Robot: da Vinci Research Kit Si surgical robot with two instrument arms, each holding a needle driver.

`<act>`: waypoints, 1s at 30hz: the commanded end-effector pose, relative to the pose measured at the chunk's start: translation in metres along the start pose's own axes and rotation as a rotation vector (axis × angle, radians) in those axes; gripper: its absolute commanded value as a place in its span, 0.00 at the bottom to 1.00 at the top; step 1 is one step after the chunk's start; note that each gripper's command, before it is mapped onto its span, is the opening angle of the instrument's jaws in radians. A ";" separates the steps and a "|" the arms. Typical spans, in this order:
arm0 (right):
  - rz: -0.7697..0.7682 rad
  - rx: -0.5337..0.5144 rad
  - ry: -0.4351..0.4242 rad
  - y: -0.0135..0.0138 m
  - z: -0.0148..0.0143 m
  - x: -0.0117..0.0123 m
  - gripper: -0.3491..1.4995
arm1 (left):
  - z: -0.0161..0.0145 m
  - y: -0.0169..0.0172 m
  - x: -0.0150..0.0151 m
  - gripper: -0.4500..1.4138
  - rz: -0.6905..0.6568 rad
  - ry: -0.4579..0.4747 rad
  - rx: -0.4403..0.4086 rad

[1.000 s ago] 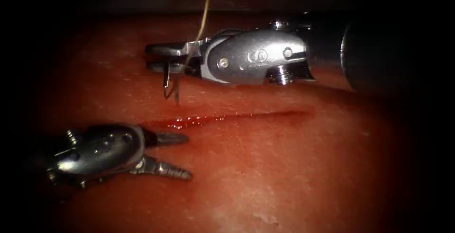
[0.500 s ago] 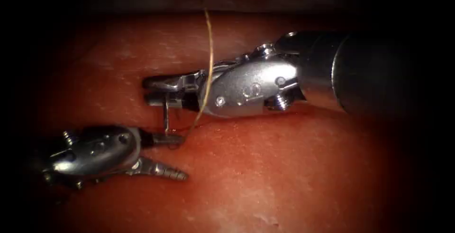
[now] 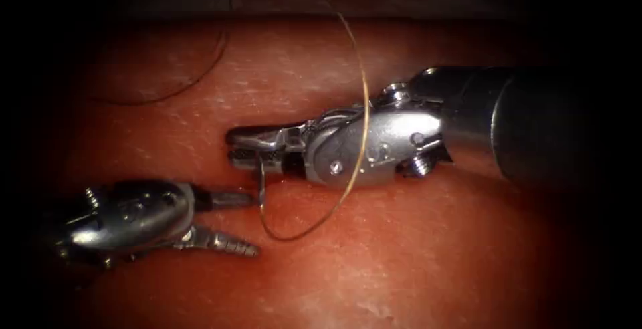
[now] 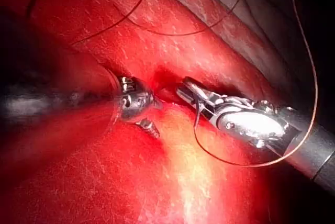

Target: Wound Closure

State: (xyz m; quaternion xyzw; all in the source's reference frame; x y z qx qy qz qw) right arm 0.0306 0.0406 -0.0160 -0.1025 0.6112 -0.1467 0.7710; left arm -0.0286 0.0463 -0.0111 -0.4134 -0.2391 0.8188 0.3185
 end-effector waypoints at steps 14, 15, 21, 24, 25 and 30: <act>0.064 0.012 0.013 -0.0009 0.0014 -0.0014 0.00 | 0.0009 -0.0003 -0.0003 0.55 0.002 -0.003 -0.003; 0.069 0.015 0.016 -0.0010 0.0015 -0.0014 0.00 | 0.0009 -0.0003 -0.0003 0.55 0.002 -0.003 -0.002; 0.104 0.052 0.033 -0.0023 0.0025 -0.0015 0.00 | 0.0010 -0.0003 -0.0005 0.55 0.004 -0.008 -0.003; 0.132 0.073 0.034 -0.0030 0.0029 -0.0016 0.00 | 0.0010 -0.0003 -0.0005 0.55 0.004 -0.010 -0.002; 0.134 0.086 0.024 -0.0034 0.0030 -0.0018 0.00 | 0.0010 -0.0003 -0.0005 0.55 0.004 -0.010 -0.002; 0.145 0.095 0.016 -0.0034 0.0028 -0.0020 0.00 | 0.0010 -0.0003 -0.0005 0.55 0.004 -0.013 -0.001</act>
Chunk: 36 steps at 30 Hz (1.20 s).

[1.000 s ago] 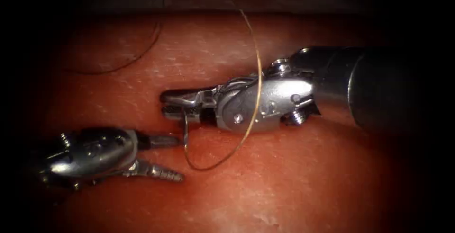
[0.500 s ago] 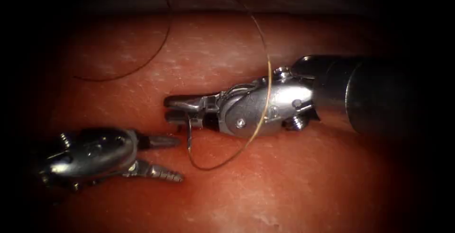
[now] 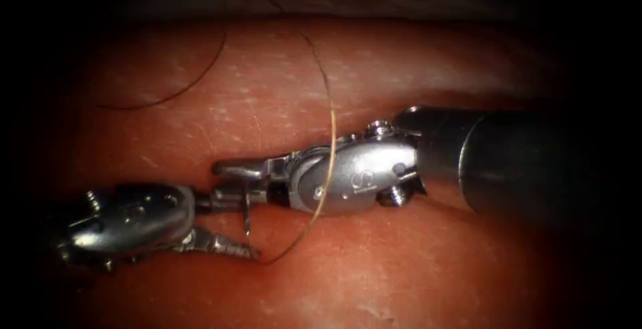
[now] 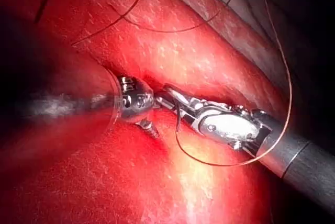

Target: Wound Closure

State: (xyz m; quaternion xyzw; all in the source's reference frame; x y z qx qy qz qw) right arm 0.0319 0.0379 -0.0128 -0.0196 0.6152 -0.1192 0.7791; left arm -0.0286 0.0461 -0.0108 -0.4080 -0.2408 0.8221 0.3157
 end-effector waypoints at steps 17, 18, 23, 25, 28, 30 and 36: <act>0.287 -0.151 0.046 0.0071 -0.0014 0.0010 0.00 | 0.0008 -0.0002 -0.0001 0.55 0.001 0.001 -0.001; 0.312 -0.154 0.047 0.0073 -0.0014 0.0009 0.00 | 0.0008 -0.0002 -0.0001 0.55 0.001 -0.002 0.000; 0.402 -0.186 0.044 0.0081 -0.0009 0.0003 0.00 | 0.0008 -0.0001 -0.0001 0.54 0.001 -0.002 0.000; 0.419 -0.181 0.048 0.0083 -0.0007 0.0002 0.00 | 0.0008 -0.0001 -0.0001 0.54 0.001 -0.002 0.000; 0.434 -0.173 0.057 0.0082 -0.0004 0.0001 0.00 | 0.0008 -0.0001 -0.0002 0.54 0.001 -0.002 0.000; 0.431 -0.151 0.044 0.0078 -0.0002 -0.0001 0.00 | 0.0008 0.0000 -0.0002 0.54 0.001 -0.002 -0.001; 0.417 -0.117 0.021 0.0063 0.0004 -0.0010 0.00 | 0.0011 0.0005 -0.0005 0.54 0.002 -0.011 -0.006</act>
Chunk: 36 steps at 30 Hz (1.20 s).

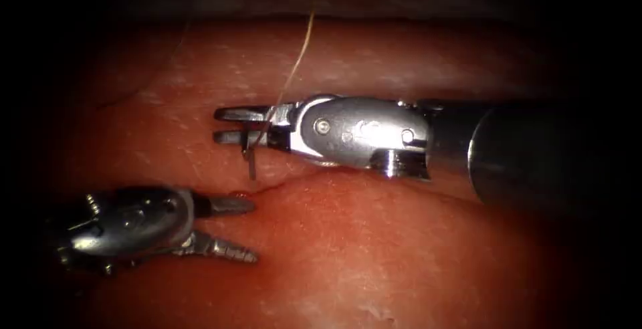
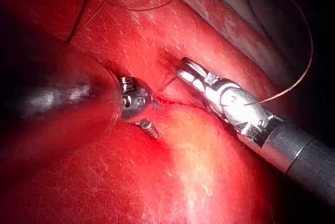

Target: Wound Closure

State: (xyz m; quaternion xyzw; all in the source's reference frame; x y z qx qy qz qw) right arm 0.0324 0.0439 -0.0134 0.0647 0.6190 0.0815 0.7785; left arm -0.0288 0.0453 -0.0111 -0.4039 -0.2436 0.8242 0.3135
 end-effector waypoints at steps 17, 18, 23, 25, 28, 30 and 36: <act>0.011 -0.019 0.002 0.0010 0.0006 0.0010 0.00 | 0.0035 -0.0005 -0.0034 0.54 -0.019 -0.057 -0.025; 0.011 -0.018 0.002 0.0010 0.0006 0.0009 0.00 | 0.0035 -0.0005 -0.0035 0.54 -0.024 -0.061 -0.027; 0.081 -0.012 0.007 0.0007 0.0008 0.0003 0.00 | 0.0033 -0.0009 -0.0040 0.54 -0.017 -0.081 -0.024; 0.173 -0.012 0.014 0.0007 0.0008 0.0000 0.00 | 0.0032 -0.0011 -0.0042 0.54 -0.015 -0.087 -0.023; 0.256 -0.013 0.018 0.0010 0.0008 -0.0001 0.00 | 0.0031 -0.0012 -0.0042 0.54 -0.015 -0.087 -0.024; 0.350 -0.013 0.023 0.0012 0.0008 -0.0001 0.00 | 0.0031 -0.0012 -0.0042 0.54 -0.014 -0.088 -0.025; 0.599 -0.002 0.026 0.0015 0.0007 -0.0002 0.00 | 0.0030 -0.0012 -0.0043 0.54 -0.014 -0.094 -0.024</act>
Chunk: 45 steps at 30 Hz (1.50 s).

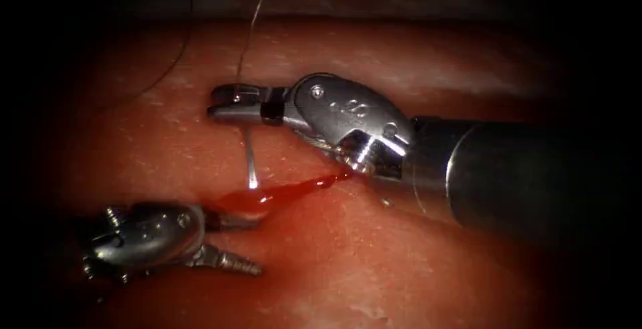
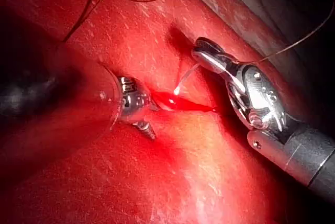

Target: Wound Closure

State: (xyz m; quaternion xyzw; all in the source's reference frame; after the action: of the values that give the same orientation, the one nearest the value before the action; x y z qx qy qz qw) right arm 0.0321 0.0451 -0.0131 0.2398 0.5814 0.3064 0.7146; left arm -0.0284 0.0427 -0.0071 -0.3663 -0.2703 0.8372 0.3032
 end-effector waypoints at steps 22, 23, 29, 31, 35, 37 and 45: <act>0.331 0.059 -0.081 -0.0007 0.0006 -0.0026 0.00 | 0.0005 -0.0002 0.0001 0.54 0.000 -0.007 -0.006; 0.351 0.073 -0.090 -0.0010 0.0006 -0.0027 0.00 | 0.0005 -0.0002 0.0001 0.54 0.000 -0.010 -0.005; 0.407 0.103 -0.111 -0.0014 0.0006 -0.0029 0.00 | 0.0005 -0.0002 0.0001 0.54 0.000 -0.013 -0.004; 0.411 0.113 -0.119 -0.0016 0.0006 -0.0030 0.00 | 0.0005 -0.0002 0.0001 0.54 0.000 -0.013 -0.004; 0.422 0.142 -0.140 -0.0020 0.0007 -0.0031 0.00 | 0.0005 -0.0002 0.0001 0.54 0.000 -0.013 -0.004; 0.431 0.144 -0.142 -0.0022 0.0007 -0.0031 0.00 | 0.0005 -0.0002 0.0001 0.54 0.000 -0.013 -0.004; 0.509 0.159 -0.146 -0.0027 0.0008 -0.0034 0.00 | 0.0005 -0.0001 0.0001 0.54 0.000 -0.013 -0.005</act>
State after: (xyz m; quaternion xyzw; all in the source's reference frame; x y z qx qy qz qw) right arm 0.0319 0.0406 -0.0129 0.4583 0.4693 0.4135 0.6315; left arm -0.0283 0.0428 -0.0075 -0.3612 -0.2739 0.8391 0.3008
